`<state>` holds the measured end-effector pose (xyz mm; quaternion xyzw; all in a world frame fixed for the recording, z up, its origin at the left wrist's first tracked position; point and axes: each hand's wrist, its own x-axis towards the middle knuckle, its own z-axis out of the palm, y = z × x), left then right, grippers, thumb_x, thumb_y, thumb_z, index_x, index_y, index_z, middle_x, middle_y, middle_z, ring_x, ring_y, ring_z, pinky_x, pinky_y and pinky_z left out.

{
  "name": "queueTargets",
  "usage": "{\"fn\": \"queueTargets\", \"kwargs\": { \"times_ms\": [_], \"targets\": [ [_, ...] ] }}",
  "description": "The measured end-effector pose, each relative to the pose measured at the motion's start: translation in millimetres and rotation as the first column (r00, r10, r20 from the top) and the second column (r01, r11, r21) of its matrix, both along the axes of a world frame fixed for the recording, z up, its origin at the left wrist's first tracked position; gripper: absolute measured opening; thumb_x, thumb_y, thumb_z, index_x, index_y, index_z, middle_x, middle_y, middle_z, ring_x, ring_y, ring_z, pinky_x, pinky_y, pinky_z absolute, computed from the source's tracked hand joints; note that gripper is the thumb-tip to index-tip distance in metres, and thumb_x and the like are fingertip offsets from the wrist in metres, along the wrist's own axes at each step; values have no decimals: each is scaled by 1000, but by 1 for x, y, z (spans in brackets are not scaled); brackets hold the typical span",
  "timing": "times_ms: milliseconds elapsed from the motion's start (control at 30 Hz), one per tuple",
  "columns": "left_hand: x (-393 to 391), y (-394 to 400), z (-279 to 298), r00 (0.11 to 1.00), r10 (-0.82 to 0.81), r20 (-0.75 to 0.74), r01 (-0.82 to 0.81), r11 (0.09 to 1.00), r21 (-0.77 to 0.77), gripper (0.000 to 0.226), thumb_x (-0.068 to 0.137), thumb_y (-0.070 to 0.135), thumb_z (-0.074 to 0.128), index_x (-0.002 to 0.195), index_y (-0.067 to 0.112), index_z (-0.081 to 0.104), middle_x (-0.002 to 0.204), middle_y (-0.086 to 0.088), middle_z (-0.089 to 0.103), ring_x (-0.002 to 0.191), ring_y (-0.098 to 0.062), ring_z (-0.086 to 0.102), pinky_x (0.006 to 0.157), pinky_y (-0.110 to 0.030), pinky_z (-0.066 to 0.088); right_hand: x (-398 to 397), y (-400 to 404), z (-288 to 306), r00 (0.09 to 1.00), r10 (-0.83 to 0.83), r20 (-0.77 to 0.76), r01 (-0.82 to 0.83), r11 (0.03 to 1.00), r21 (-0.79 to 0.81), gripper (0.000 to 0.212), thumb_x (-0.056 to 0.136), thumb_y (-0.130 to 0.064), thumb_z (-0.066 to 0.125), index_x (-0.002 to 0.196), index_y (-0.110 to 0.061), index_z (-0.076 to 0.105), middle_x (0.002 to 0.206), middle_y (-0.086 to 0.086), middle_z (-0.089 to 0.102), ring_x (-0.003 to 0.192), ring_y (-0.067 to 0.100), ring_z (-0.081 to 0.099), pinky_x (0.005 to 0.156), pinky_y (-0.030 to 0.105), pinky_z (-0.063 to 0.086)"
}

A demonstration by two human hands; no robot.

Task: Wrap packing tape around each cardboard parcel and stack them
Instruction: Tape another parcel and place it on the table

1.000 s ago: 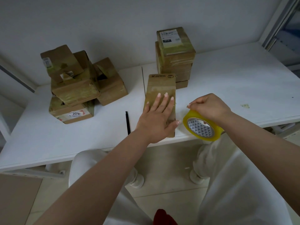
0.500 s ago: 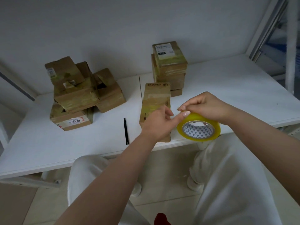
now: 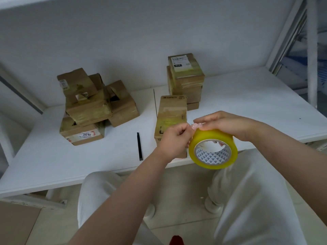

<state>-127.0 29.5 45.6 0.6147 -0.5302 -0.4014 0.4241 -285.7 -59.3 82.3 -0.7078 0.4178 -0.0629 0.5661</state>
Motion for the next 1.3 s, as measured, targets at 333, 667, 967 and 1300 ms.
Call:
{"fn": "queueTargets", "kwargs": {
  "times_ms": [333,667,967,1300],
  "targets": [
    [105,8,2,870,227,438,-234,971,-39,43,98,39,52,70,6,54,62,1,45,61,-16,44,64,-29,39,-15,-19,10,989,-120,81,123,992,-29,38,89,-38,62,57,-18,65,48,1,59,41,13,55,55,27,45],
    [133,-17,-19,688,225,690,-218,971,-99,47,99,44,46,63,13,46,56,0,44,57,-17,45,54,-28,35,7,-45,-17,974,-180,-135,117,918,-378,50,79,-54,70,62,-9,58,60,8,51,60,22,54,64,33,42],
    [134,-24,-47,678,222,701,-209,972,-106,47,100,46,44,66,13,46,59,-2,47,60,-20,51,60,-28,40,9,-54,-30,959,-167,-230,65,916,-395,46,79,-60,66,73,-15,67,74,2,62,75,20,61,74,39,49],
    [89,-22,-71,921,366,133,-389,870,302,50,101,52,32,77,14,55,61,0,48,55,-14,40,50,-24,32,23,-43,-60,974,-176,-144,127,946,-300,38,84,-49,68,72,-13,68,73,3,63,74,20,62,73,36,48]
  ]
}}
